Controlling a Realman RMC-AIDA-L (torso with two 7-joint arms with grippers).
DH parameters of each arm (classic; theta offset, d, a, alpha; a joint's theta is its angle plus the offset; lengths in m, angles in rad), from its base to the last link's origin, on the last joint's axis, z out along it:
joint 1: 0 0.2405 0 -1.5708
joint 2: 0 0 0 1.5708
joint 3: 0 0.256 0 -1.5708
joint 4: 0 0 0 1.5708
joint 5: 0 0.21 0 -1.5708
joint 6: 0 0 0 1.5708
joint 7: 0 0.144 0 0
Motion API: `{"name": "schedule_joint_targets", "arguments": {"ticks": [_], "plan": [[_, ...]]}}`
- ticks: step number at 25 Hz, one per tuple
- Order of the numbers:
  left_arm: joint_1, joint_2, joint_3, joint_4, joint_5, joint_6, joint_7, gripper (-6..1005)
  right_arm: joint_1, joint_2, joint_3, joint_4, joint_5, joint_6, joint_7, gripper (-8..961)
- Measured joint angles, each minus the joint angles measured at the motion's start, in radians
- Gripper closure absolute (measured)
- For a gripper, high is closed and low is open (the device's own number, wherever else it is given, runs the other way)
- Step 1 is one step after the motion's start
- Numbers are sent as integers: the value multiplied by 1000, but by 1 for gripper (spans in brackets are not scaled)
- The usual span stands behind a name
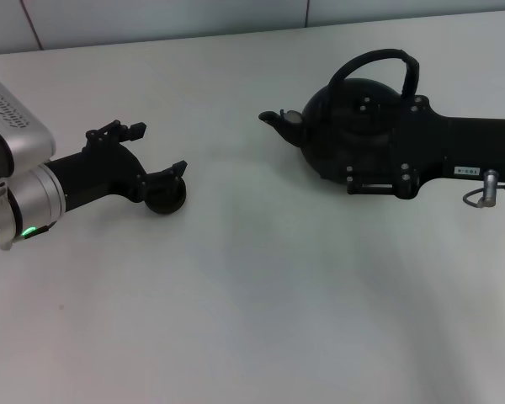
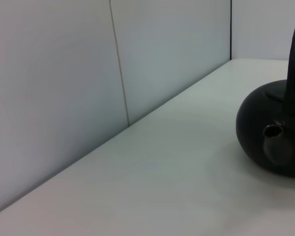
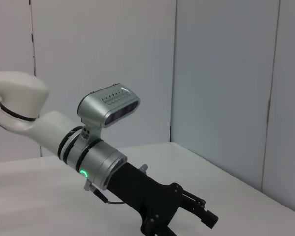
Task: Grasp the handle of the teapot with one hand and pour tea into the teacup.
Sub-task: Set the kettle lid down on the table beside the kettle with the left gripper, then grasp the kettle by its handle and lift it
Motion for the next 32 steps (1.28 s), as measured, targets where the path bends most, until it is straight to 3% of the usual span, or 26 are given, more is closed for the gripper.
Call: {"name": "schedule_joint_targets", "arguments": {"ticks": [13, 26, 32], "plan": [[7, 2, -3, 9, -21, 31, 0, 129, -21, 5, 11, 0, 6, 72, 11, 252], [106, 4, 5, 139, -51, 84, -15, 129, -45, 7, 64, 25, 59, 100, 11, 252], [117, 5, -4, 150, -51, 141, -48, 129, -66, 7, 76, 32, 66, 124, 7, 252]]}}
